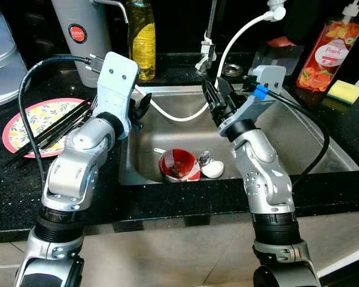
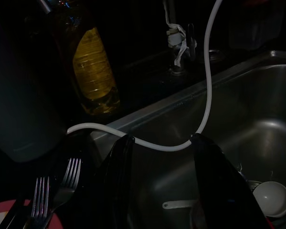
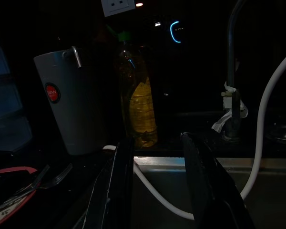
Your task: Kitchen organization
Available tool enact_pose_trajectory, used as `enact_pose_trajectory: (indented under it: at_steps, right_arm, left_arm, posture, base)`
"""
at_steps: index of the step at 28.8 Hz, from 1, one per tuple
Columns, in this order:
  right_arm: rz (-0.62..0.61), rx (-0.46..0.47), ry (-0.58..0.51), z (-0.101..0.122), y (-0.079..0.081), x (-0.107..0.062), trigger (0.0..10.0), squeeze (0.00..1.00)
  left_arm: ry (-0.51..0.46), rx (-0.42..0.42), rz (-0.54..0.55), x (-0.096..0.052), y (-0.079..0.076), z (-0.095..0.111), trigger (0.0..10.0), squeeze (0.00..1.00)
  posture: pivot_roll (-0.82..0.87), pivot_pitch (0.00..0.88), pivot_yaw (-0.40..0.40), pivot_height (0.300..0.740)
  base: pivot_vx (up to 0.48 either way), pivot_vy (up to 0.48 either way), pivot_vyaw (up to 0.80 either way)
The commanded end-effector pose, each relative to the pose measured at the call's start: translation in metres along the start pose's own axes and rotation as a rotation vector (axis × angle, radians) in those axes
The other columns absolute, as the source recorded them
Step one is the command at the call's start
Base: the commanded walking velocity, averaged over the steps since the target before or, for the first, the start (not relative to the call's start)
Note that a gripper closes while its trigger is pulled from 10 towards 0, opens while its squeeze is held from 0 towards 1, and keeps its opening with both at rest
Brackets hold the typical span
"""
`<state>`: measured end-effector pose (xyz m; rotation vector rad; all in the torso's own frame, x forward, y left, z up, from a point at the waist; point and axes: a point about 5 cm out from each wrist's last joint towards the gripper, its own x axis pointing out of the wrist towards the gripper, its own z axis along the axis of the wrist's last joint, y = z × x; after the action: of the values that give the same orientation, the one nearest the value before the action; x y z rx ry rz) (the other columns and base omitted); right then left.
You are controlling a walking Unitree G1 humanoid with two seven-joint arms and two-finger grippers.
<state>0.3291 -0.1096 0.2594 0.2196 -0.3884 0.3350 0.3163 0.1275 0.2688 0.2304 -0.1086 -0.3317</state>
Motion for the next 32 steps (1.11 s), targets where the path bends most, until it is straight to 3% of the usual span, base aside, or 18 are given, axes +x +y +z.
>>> enact_pose_trajectory:
  at_steps: [1, 32]
  right_arm:
    - [0.010, -0.007, -0.008, 0.0016, 0.0015, 0.0018, 10.0, 0.00]
    - [-0.003, -0.012, -0.010, 0.0026, -0.0012, 0.0007, 10.0, 0.00]
  left_arm:
    - [0.011, 0.005, 0.017, -0.0001, 0.0036, -0.0011, 10.0, 0.00]
    - [0.005, 0.005, 0.066, 0.0015, 0.0081, -0.0015, 10.0, 0.00]
  posture:
    - [0.24, 0.000, -0.032, 0.740]
    - [0.23, 0.000, -0.026, 0.740]
  base:
    - [0.000, 0.000, 0.00]
    - [0.000, 0.000, 0.00]
